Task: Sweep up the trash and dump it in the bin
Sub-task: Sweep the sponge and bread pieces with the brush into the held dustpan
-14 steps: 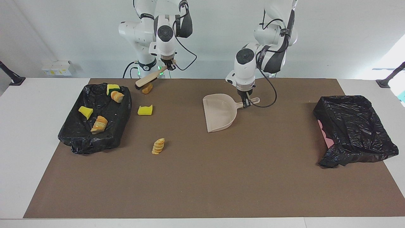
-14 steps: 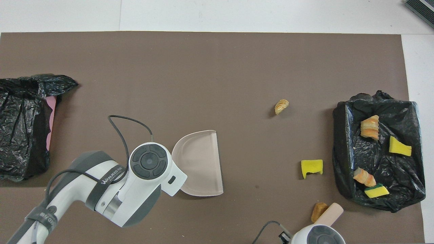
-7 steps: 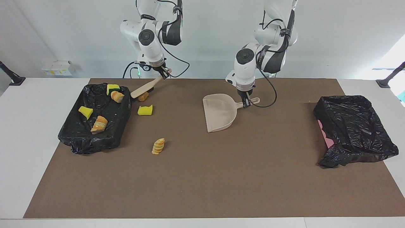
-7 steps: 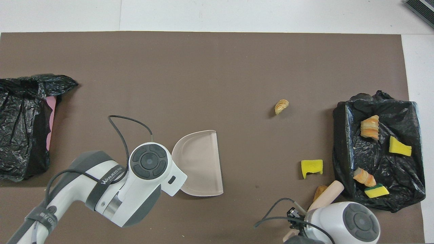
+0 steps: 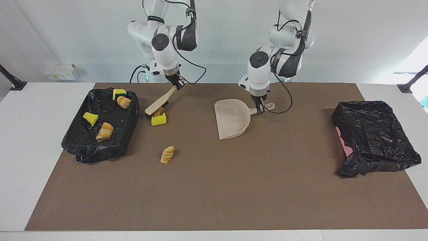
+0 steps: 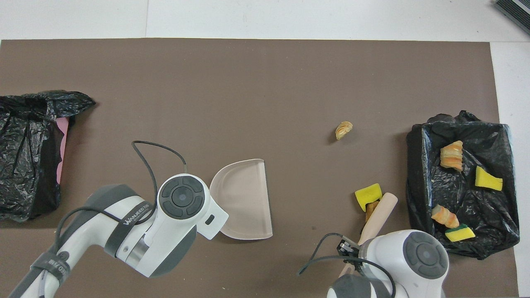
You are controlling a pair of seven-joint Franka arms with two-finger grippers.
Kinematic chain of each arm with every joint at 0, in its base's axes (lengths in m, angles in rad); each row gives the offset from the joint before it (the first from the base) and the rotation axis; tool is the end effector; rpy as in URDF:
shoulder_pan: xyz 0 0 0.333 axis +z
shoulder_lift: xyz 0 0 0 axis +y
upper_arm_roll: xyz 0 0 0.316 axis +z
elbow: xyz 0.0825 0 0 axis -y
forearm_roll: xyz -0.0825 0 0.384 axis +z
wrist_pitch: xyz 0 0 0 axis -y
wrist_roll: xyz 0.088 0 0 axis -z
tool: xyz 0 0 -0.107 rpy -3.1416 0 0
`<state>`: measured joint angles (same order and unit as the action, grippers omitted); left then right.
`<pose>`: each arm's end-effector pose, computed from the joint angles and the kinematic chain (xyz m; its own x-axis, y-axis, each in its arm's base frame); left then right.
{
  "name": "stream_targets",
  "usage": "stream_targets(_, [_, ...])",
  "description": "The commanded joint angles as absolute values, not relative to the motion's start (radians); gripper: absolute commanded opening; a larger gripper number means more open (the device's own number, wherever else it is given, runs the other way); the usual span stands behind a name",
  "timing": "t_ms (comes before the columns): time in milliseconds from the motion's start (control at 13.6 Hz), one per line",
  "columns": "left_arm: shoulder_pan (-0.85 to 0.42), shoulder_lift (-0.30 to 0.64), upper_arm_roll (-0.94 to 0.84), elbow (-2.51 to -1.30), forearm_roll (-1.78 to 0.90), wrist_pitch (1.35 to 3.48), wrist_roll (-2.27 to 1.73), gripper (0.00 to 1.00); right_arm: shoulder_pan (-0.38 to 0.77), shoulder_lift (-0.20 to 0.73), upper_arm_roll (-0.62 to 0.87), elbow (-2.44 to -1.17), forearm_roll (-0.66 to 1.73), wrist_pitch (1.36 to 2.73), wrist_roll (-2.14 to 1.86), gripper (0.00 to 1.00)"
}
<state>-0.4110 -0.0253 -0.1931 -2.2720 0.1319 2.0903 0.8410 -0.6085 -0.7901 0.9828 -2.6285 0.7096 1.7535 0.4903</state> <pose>0.4120 -0.2766 0.3558 0.0462 -0.9813 -0.1866 -0.9973 -0.0560 0.0476 0.3183 0.1582 0.3581 0.7795 -0.5870 -0.2188 -0.5764 -0.8088 0.1164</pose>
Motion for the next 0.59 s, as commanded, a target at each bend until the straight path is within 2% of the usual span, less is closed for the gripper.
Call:
stream_targets(0, [-0.416, -0.054, -0.186, -2.31, 0.146, 2.108, 0.827, 0.0, -0.673, -0.778, 1.054, -2.561, 0.739, 1.764, 0.347, 0.0])
stream_targets(147, [-0.416, -0.054, -0.186, -2.31, 0.146, 2.108, 0.827, 0.0, -0.693, -0.749, 1.097, -2.487, 0.739, 1.737, 0.304, 0.0])
stream_targets(514, [-0.416, -0.054, -0.186, -2.31, 0.146, 2.108, 0.827, 0.0, -0.696, -0.686, 1.104, -2.428, 0.741, 1.735, 0.183, 0.0])
